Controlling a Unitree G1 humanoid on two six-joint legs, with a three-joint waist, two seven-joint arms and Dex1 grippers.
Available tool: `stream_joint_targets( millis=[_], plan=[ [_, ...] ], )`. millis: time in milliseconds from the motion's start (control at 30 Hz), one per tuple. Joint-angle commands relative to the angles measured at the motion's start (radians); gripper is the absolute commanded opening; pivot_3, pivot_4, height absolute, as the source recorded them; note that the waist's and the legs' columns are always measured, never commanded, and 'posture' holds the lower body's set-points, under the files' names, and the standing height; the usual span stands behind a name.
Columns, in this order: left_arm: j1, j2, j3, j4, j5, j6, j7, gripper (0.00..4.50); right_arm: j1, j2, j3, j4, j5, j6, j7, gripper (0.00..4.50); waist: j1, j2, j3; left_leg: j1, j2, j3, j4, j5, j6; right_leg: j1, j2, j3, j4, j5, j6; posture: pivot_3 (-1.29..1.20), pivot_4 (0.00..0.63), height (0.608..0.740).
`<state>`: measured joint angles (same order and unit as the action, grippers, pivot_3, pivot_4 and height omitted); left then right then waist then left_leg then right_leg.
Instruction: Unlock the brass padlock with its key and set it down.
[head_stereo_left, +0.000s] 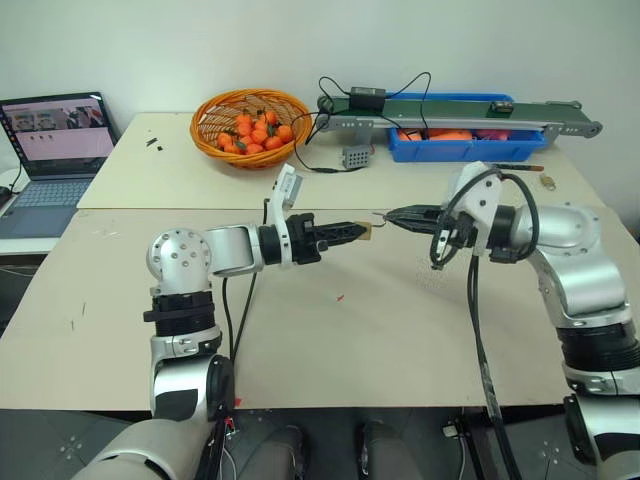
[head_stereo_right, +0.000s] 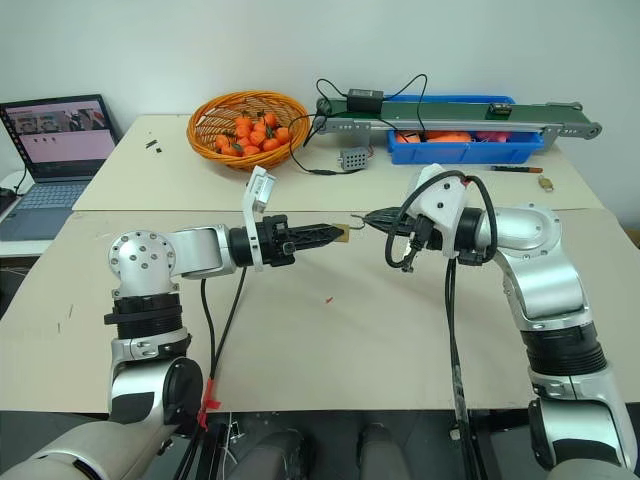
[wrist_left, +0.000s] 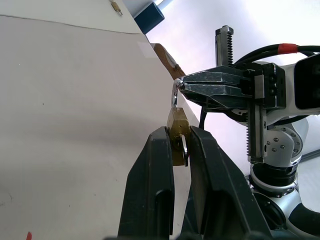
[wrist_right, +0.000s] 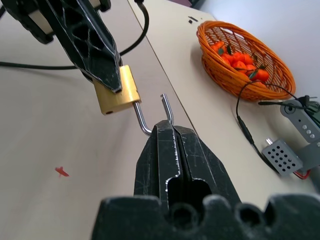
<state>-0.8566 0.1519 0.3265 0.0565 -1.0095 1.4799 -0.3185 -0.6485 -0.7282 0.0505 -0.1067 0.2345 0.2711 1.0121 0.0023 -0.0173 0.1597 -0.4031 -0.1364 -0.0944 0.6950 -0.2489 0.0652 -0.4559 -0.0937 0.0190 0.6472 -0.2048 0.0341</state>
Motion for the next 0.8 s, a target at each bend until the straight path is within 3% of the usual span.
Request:
stream_joint_targets(
  millis=[33,433,800],
  plan=[
    [-0.001,0.015,0.000,-0.011,-0.006,-0.017,-0.013,0.04,-0.031,-0.012,-0.034,-0.028,0.022,-0.004,0.002,0.06,0.000,0.000,0.000,0.000,0.000,0.000,0.000,0.000,0.000,0.000,0.000,0.000,0.000,0.000,0.000,0.00,0.150,0.740],
    [0.018,0.076,-0.023,0.013,0.016,0.002,-0.036,0.04,-0.068,-0.132,-0.142,-0.076,0.163,0.144,0.062,0.06,0.004,0.000,0.000,0.000,0.000,0.000,0.000,0.000,0.000,0.000,0.000,0.000,-0.001,0.000,0.000,0.00,0.150,0.740],
    [0.033,0.067,-0.133,0.105,0.187,0.007,0.042,0.04,-0.022,-0.113,-0.140,-0.131,0.170,0.157,0.013,0.06,0.008,0.000,0.000,0.000,0.000,0.000,0.000,0.000,0.000,0.000,0.000,0.000,0.000,0.000,0.000,0.00,0.150,0.740]
  ],
)
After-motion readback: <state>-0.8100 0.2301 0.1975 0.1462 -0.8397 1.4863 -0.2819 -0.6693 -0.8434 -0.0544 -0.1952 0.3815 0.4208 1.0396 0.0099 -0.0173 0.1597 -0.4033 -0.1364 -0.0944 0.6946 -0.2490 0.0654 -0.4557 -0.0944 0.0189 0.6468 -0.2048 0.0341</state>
